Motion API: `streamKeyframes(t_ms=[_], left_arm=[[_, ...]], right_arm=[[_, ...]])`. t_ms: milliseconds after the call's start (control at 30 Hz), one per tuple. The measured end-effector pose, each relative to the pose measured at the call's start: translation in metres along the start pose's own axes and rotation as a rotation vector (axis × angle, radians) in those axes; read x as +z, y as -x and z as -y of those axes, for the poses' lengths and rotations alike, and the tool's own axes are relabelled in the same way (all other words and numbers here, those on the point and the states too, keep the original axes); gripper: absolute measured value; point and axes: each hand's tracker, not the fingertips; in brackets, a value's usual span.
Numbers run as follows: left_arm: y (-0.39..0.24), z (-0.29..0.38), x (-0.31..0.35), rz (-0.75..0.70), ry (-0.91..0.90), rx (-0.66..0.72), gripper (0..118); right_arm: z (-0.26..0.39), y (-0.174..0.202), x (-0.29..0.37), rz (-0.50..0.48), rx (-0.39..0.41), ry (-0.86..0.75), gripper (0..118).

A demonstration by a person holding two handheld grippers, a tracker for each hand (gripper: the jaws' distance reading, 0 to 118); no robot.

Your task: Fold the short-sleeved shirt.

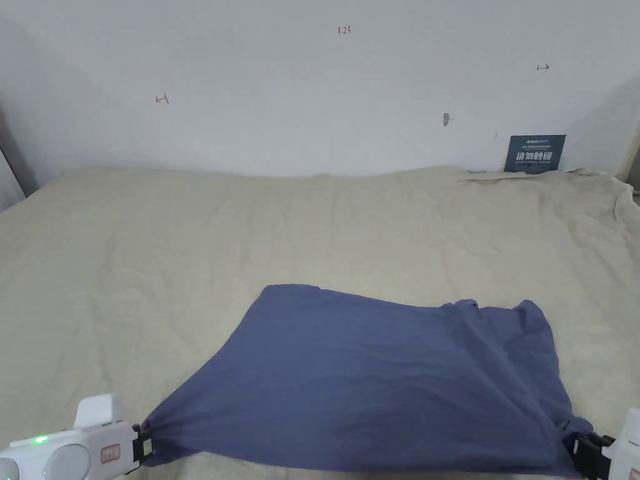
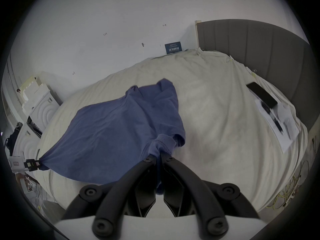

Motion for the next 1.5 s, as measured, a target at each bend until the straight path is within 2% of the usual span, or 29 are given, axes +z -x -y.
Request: streamKeyframes(t_ms=[200, 400, 667, 867, 900, 967, 1000, 1067, 1100, 1133, 1167, 1300, 1500], left_arm=[[0.018, 0.036, 0.019, -0.007, 0.040, 0.037, 0], [0.019, 0.060, 0.036, -0.046, 0.098, -0.017, 0], [0.010, 0.063, 0.003, -0.098, 0.187, -0.032, 0], [0.019, 0.068, -0.021, -0.126, 0.210, -0.005, 0], [0.016, 0.067, -0.019, -0.135, 0.209, -0.018, 5], [0.011, 0.064, -0.016, -0.151, 0.209, -0.046, 21], [0.009, 0.063, -0.013, -0.150, 0.205, -0.056, 42], [-0.005, 0.065, 0.002, -0.134, 0.186, -0.062, 83], [-0.008, 0.062, 0.005, -0.123, 0.172, -0.059, 105], [-0.011, 0.058, 0.009, -0.109, 0.157, -0.056, 113], [-0.008, 0.052, 0.006, -0.088, 0.136, -0.054, 114], [-0.031, 0.024, 0.031, -0.050, 0.029, -0.083, 114], [-0.070, -0.017, 0.073, 0.025, -0.177, -0.119, 114]], right_arm=[[0.033, -0.015, 0.021, 0.005, -0.019, 0.037, 3], [0.056, -0.025, 0.035, 0.015, -0.020, 0.069, 3], [0.067, -0.031, -0.005, 0.111, 0.032, 0.193, 3], [0.070, -0.023, -0.011, 0.137, 0.048, 0.217, 3], [0.068, -0.023, -0.010, 0.138, 0.049, 0.218, 4], [0.063, -0.020, -0.006, 0.131, 0.046, 0.216, 6], [0.060, -0.017, 0.000, 0.130, 0.050, 0.204, 15], [0.050, -0.011, 0.008, 0.134, 0.088, 0.171, 49], [0.047, -0.008, 0.014, 0.128, 0.107, 0.129, 72], [0.043, -0.004, 0.021, 0.119, 0.119, 0.090, 80], [0.037, 0.000, 0.028, 0.115, 0.130, 0.056, 84], [0.011, 0.019, 0.055, 0.108, 0.181, -0.071, 85], [-0.023, 0.044, 0.089, 0.061, 0.209, -0.263, 95]])
